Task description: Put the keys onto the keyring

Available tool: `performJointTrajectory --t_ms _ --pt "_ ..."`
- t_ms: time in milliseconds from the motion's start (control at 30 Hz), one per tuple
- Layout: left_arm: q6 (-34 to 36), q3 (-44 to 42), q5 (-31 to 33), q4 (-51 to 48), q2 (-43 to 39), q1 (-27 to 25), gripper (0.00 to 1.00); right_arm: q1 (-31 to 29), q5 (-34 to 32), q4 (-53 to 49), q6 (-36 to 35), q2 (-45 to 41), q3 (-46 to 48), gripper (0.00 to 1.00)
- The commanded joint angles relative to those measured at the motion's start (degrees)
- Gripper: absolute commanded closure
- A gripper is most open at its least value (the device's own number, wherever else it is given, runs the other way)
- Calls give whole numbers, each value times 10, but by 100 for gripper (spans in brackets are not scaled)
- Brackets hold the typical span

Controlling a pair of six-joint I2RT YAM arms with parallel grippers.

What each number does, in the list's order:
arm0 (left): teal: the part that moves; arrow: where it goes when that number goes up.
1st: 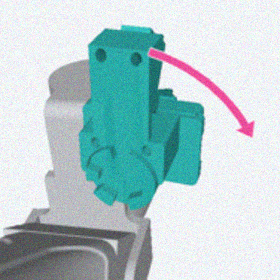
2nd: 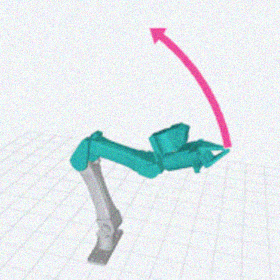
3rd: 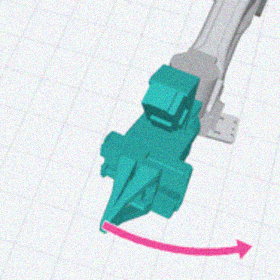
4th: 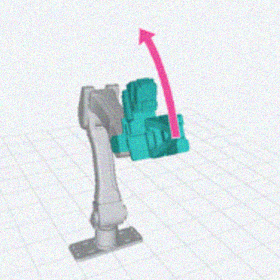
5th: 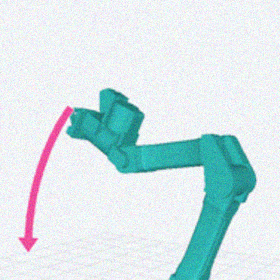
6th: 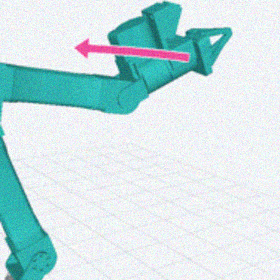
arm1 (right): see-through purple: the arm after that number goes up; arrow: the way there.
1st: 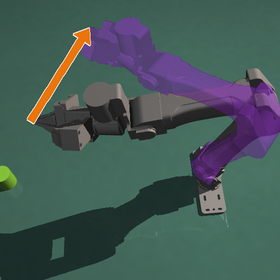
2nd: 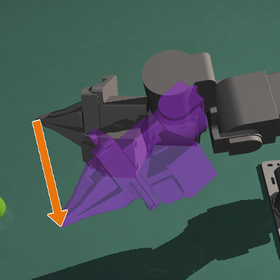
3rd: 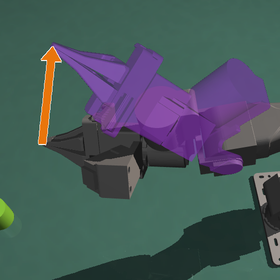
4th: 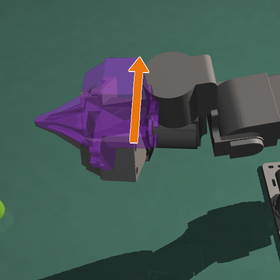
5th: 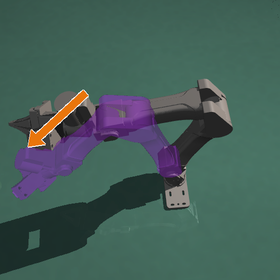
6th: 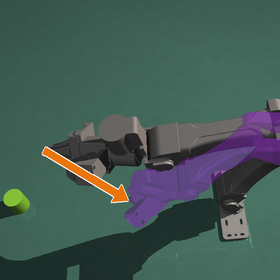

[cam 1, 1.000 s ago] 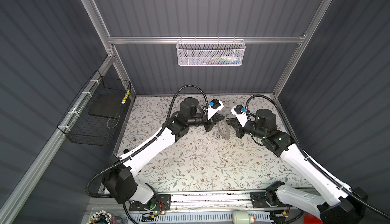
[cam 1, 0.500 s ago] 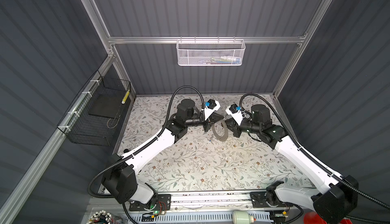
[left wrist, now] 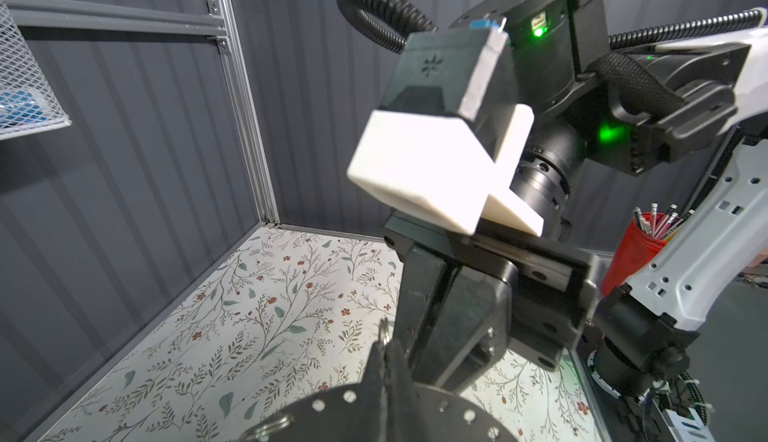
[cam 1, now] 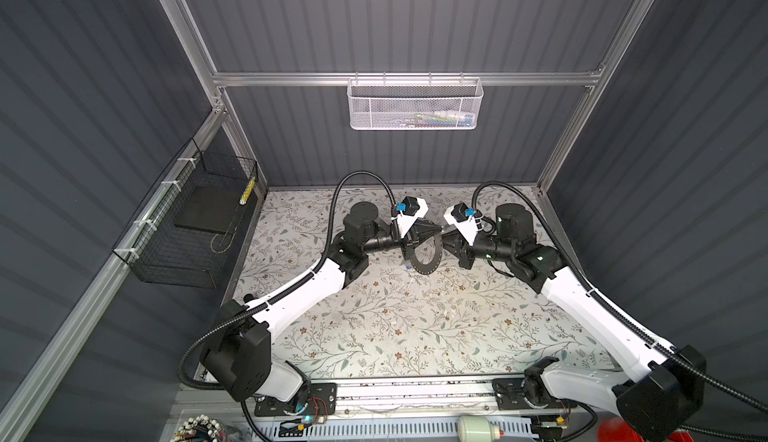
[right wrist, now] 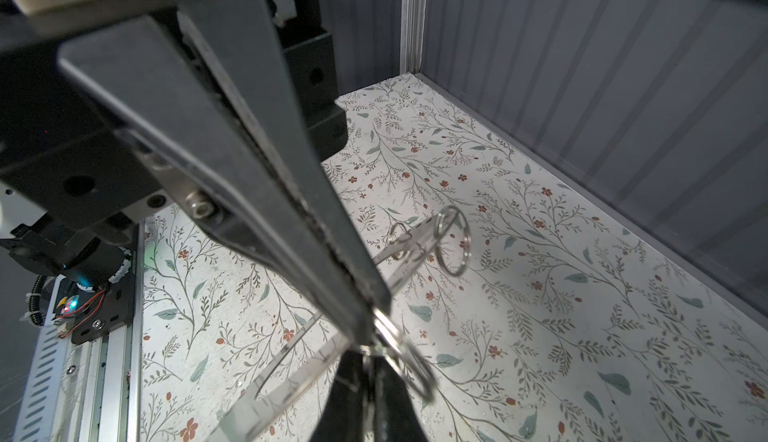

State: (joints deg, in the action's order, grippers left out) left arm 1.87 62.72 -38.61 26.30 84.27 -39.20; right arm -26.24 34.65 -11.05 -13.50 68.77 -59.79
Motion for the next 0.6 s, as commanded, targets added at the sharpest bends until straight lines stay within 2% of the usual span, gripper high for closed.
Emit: performJointTrajectory --t_ms 0,133,333,433,567 --pt "-36 -12 -12 91 13 2 100 -7 30 34 12 6 -18 95" --pt "-49 -15 -34 117 12 18 100 -3 -6 -16 -22 -9 -23 86" --pt "-67 -12 -80 143 17 43 100 30 -27 -90 -66 -76 -16 58" --pt "-80 -10 -98 161 23 46 100 47 -25 -139 -89 -97 -28 55" --pt "-93 -8 -118 176 28 47 100 69 19 -159 -94 -104 -54 57"
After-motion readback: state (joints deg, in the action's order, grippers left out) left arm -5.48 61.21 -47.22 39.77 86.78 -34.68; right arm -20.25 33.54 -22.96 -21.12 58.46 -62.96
